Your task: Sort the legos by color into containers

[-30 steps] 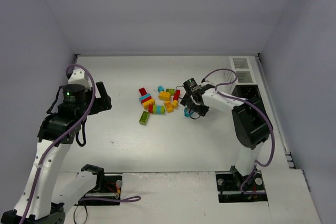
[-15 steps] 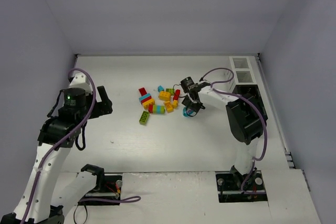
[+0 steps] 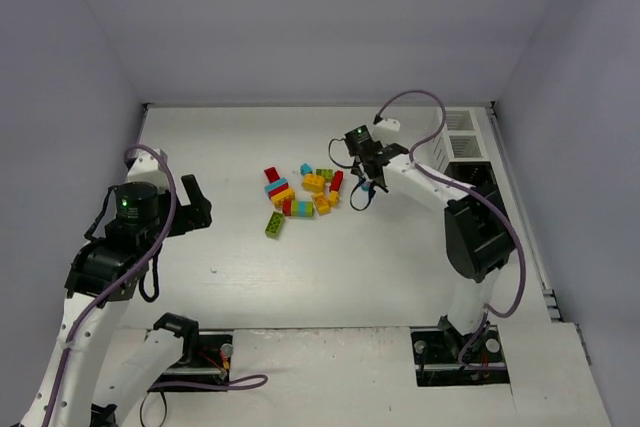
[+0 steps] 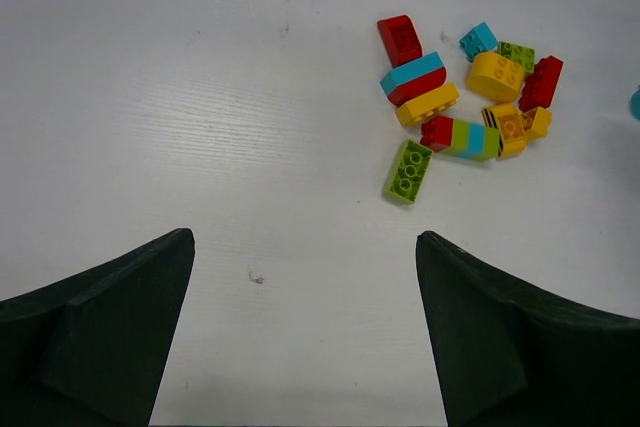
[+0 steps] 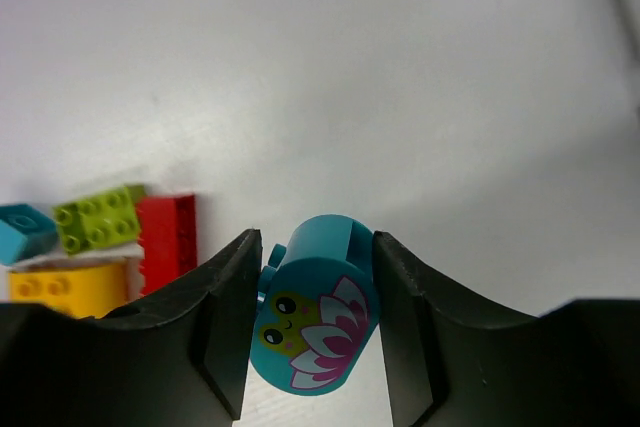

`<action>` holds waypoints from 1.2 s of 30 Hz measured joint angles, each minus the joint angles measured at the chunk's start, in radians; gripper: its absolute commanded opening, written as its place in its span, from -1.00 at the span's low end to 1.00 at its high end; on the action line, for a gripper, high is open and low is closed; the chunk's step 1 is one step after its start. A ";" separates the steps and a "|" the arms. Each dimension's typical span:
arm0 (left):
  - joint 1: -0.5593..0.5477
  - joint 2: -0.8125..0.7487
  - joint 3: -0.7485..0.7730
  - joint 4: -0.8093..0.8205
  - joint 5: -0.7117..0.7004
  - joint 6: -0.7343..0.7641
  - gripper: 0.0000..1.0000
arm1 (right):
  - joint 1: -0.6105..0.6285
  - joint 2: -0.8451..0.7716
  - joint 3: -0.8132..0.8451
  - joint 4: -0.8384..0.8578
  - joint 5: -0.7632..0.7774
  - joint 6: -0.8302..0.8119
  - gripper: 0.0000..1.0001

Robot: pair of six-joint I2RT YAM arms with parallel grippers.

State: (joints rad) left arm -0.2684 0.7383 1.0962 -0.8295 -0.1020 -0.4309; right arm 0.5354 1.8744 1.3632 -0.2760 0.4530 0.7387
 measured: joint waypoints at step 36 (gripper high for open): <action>0.000 0.352 0.000 0.314 -0.008 -0.051 0.70 | -0.612 0.095 0.130 0.751 -0.335 -0.795 -0.76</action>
State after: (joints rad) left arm -0.2684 1.0904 1.0958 -0.5152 -0.1101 -0.4816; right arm -0.0769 1.9697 1.4929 0.4751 0.1184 -0.0563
